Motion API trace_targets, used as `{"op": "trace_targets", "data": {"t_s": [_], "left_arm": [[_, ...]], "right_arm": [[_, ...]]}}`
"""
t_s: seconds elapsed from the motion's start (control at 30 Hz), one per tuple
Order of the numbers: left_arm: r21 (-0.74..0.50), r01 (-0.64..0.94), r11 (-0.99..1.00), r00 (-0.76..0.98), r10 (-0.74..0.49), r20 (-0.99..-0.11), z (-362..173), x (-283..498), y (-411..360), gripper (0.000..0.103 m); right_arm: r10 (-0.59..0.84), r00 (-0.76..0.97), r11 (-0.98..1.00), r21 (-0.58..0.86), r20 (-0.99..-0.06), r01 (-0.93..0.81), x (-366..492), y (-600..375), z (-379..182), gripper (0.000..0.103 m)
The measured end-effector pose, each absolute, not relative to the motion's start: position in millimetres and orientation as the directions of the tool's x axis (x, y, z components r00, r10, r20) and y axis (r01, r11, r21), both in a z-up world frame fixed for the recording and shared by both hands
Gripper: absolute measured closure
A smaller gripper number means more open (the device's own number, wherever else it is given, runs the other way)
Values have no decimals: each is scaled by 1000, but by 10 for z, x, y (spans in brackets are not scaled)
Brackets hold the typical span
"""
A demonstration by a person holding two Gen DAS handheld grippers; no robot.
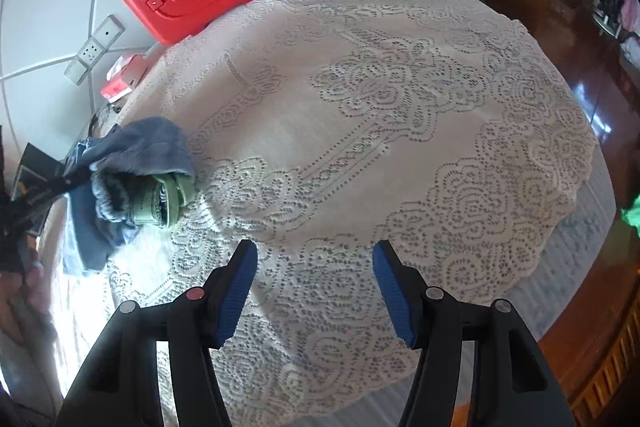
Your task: Fold clothes
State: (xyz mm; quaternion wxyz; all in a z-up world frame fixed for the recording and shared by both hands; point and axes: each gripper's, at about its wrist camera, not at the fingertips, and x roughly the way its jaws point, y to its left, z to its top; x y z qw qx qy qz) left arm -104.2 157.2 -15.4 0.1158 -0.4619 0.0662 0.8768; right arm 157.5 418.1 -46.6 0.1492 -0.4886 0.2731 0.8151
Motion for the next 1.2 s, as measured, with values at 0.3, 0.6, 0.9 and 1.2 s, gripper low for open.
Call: {"op": "trace_targets", "data": {"t_s": [0.3,0.6,0.9,1.2], "left_arm": [[278,349,-895,-483,-426,-765,146,-597,-1174,98],[-39,380,-924,-414,-132,-901,-226,-123,-1927,98],[-311,250,-917,-408,192,-893,-695,-655,-990,19],[-390,338,-857,-352,269,-896,-1119,-885,-504,17]], "right_arm": [[-229,-498,-881,396,-836,-259,634,3463,-504,43],[-300,-456,-912,393,-838,-121,-426,2643,-477,28],[-298,-427,-913,385,-854,-132,-632,2531,-408,29],[-335,-383,-904,409,-861,-128,-790,2391,-511,26]]}}
